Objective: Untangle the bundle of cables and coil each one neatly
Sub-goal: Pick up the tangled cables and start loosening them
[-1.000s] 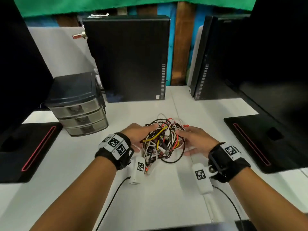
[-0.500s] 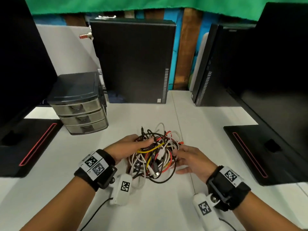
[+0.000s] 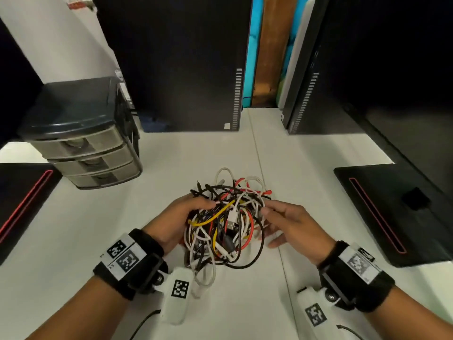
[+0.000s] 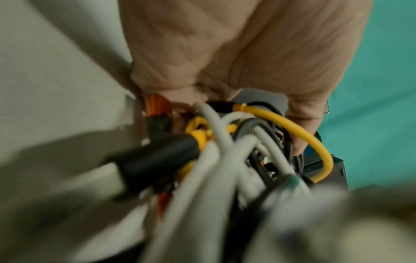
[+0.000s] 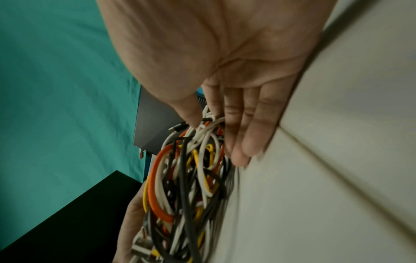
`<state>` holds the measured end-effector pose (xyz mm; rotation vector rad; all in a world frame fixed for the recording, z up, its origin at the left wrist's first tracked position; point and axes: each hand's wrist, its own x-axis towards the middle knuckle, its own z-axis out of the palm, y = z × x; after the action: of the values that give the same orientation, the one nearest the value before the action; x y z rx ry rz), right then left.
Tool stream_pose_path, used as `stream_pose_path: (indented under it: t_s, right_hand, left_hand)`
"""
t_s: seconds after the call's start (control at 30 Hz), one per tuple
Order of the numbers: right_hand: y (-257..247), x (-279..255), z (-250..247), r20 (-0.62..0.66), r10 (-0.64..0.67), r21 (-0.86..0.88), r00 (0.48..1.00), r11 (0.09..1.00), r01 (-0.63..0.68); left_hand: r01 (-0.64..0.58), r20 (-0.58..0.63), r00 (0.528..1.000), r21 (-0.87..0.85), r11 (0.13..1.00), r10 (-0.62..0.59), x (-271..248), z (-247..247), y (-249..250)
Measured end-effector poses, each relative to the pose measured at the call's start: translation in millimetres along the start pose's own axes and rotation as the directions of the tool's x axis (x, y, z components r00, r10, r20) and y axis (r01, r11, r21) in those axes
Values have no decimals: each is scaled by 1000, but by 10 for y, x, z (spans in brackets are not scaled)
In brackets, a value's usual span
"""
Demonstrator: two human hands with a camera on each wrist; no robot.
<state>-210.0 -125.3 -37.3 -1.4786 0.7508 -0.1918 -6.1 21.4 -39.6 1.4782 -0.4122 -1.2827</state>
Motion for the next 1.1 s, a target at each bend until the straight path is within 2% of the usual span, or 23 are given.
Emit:
stream_pose_path:
  t_s: [0.17,0.37,0.47,0.6,0.67,0.77,0.9,1.0,1.1]
  right_hand:
    - [-160,80,-71,-54,-10,179,998,984,20]
    - [-415,78,-162,-86,-188,317,978,926,206]
    - [-347,-5,-184,-135,-243,282,960,920,273]
    - [-261,-111,-204,-159,-293,225,943,919,323]
    - [-278,-161,-192,-204,-344,130,917,918,374]
    - [-337,-200,-159,-283,-428,-21,858,897,441]
    - [-448,-249,-116,-302,-495,-72,815,864,498]
    - [-465,-296,-90,-331,-507,-134,796,860,492]
    - [-404,-279,-60,-400,-495,-137,771,864,484]
  left_hand:
    - [46,-2,999,-232,972,-48,65,-95,17]
    - [67,46,998,-430,900,-52,69,-50,131]
    - [83,96,994,-445,892,-45,0,149,162]
    - [-2,62,998,-378,926,27,-122,503,100]
    - [-32,34,998,-375,926,48,-198,634,90]
    - [-164,-73,986,-301,939,149,-250,670,63]
    - [-312,-131,947,-175,934,292,-341,693,-10]
    - [-270,-158,958,-225,936,238,-337,644,13]
    - [-293,-112,956,-269,918,272,-441,761,116]
